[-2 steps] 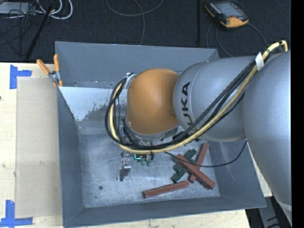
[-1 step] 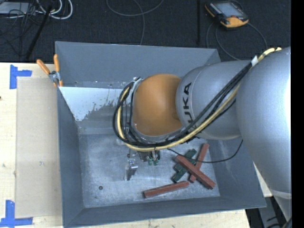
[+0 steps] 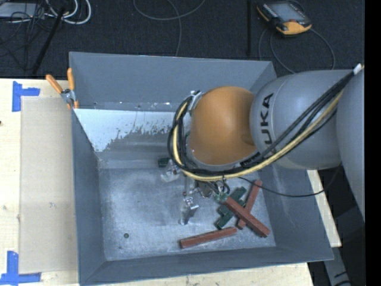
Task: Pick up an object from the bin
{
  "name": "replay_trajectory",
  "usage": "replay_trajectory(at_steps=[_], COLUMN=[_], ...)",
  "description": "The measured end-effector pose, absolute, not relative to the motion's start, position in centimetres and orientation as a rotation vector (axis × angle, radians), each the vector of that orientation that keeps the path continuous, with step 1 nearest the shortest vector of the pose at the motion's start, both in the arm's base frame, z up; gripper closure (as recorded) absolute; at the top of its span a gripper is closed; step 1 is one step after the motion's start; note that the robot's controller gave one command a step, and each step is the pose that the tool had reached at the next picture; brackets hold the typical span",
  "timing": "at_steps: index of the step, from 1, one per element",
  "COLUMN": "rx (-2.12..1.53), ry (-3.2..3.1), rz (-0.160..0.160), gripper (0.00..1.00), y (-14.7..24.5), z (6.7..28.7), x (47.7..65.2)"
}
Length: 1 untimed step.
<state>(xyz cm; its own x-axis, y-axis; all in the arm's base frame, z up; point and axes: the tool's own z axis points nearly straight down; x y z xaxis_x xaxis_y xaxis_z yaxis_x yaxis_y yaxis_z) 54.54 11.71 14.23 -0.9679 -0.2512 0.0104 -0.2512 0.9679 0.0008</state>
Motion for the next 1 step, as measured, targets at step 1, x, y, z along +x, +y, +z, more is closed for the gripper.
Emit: replay_trajectory(at_steps=[1], rx=[0.488], ry=[-3.114], rz=[0.0], gripper=[0.0], y=[9.2], z=[12.55], x=[52.4])
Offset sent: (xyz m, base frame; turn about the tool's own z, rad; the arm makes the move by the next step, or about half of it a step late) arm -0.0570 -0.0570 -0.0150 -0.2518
